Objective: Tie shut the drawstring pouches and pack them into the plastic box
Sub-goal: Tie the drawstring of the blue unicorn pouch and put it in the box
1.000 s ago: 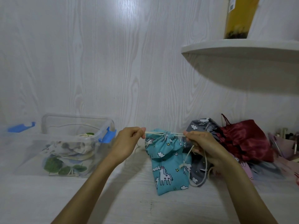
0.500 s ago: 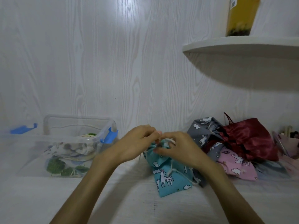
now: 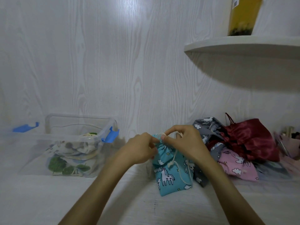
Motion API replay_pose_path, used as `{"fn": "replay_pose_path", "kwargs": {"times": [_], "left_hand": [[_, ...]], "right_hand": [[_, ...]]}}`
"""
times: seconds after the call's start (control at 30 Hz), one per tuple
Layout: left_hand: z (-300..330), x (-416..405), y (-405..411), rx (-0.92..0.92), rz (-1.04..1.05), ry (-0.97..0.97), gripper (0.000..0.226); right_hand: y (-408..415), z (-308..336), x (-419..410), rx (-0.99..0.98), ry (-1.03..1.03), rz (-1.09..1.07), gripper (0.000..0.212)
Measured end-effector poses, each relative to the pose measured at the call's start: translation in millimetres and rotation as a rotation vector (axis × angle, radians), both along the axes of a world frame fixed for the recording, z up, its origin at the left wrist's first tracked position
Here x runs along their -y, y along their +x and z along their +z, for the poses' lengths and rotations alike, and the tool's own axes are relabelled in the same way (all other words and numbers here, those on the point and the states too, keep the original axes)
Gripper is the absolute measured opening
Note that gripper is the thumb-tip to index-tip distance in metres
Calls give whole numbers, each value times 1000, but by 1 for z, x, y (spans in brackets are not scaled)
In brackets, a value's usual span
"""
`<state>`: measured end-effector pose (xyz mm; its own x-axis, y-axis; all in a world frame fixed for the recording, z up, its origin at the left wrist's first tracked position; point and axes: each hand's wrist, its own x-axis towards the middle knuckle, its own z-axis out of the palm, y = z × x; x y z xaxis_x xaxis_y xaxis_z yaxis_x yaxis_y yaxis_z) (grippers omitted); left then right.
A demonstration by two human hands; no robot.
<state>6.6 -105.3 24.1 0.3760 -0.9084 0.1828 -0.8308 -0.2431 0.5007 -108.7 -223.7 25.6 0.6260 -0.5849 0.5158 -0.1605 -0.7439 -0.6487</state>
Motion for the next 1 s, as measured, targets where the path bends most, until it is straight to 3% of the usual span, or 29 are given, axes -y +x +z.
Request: {"fn": "replay_pose_path", "kwargs": {"times": [0.1, 0.23, 0.33, 0.5, 0.63, 0.73, 0.87, 1.0], "left_hand": [[-7, 8, -2, -201, 77, -285, 33], [-12, 14, -3, -227, 133, -544, 19], [-18, 17, -3, -316, 60, -593, 12], [-18, 18, -5, -548, -6, -701, 13], [-14, 14, 8, -678, 95, -741, 19], [-13, 13, 15, -822, 149, -810, 9], [-14, 13, 17, -799, 155, -853, 10], [-10, 12, 19, -802, 36, -838, 19]], "right_hand": [[0, 5, -2, 48, -14, -33, 12], [1, 6, -4, 69, 8, -21, 11], [3, 7, -7, 77, 39, 41, 6], [2, 13, -4, 95, 84, 94, 15], [-13, 19, 12, -194, 137, 42, 31], [-18, 18, 12, -226, 196, 45, 31], [-12, 19, 5, -179, 114, 55, 23], [-5, 14, -5, -253, 92, 131, 24]]}}
